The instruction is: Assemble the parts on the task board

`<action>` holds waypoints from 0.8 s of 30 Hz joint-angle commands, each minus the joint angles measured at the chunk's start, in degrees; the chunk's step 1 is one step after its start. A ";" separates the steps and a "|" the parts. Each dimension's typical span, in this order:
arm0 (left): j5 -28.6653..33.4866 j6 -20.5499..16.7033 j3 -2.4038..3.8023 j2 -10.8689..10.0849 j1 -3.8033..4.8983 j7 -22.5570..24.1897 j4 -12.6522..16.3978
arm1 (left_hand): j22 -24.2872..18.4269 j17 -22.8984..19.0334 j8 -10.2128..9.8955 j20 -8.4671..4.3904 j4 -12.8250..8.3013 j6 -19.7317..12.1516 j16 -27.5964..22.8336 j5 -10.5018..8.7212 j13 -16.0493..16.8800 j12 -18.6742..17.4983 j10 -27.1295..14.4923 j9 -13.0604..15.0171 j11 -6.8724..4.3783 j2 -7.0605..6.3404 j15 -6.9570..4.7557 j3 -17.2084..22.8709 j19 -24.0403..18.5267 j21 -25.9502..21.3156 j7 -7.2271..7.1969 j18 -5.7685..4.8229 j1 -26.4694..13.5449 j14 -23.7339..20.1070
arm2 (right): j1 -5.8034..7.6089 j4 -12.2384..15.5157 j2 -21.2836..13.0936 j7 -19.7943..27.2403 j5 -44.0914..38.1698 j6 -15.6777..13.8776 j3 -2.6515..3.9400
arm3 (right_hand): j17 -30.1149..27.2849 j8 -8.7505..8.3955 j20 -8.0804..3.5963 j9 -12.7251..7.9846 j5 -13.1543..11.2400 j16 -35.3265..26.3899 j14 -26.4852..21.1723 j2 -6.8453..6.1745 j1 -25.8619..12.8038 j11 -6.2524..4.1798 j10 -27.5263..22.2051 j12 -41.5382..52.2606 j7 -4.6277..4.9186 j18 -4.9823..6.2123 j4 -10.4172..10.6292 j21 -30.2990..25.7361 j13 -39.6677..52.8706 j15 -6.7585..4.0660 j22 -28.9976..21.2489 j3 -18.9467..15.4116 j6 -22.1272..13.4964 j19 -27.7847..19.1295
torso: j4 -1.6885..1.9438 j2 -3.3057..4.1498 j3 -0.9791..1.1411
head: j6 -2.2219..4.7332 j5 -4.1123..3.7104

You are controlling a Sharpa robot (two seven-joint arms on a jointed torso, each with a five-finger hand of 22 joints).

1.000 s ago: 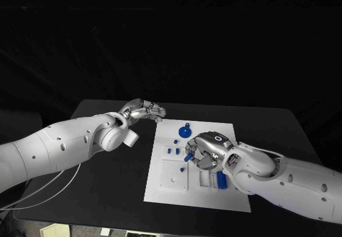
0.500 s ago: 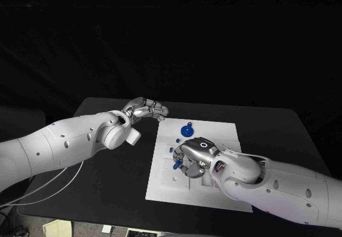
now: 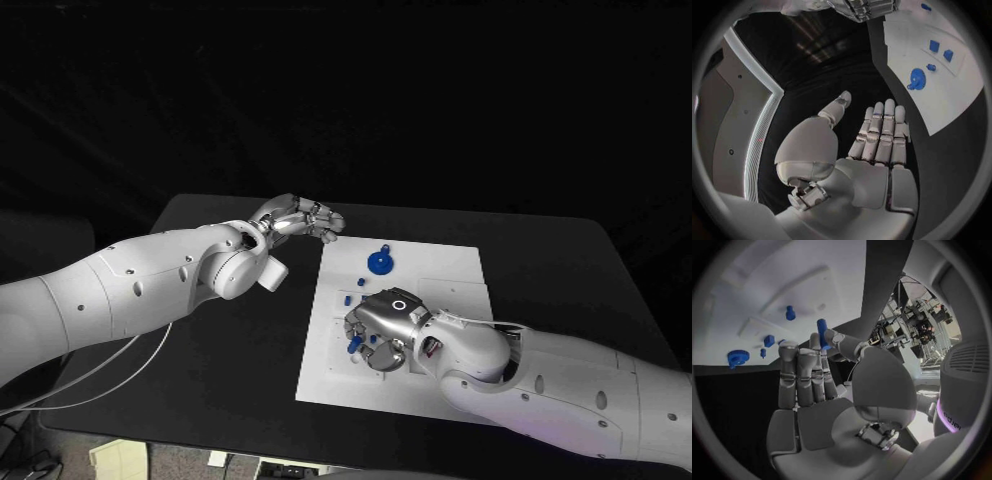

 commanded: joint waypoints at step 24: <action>0.21 0.45 0.04 0.17 0.05 0.31 0.14 | 0.16 0.16 0.40 0.08 0.22 -0.35 -0.48 0.14 -0.17 0.39 0.20 -0.12 0.26 0.19 -0.09 0.12 0.41 -0.47 -0.01 1.09 -0.49 0.36 | -0.99 -1.40 0.66 -0.91 -1.77 3.30 -1.01 | -0.06 0.21 -0.09 1.93 0.18 0.31 -0.06 0.41 -0.15 -0.14 0.40 0.42 -0.60 4.76 -0.28 0.32 0.21 -0.33 0.70 0.29 1.07 0.23 | -0.12 -0.02 0.07 | -0.70 0.13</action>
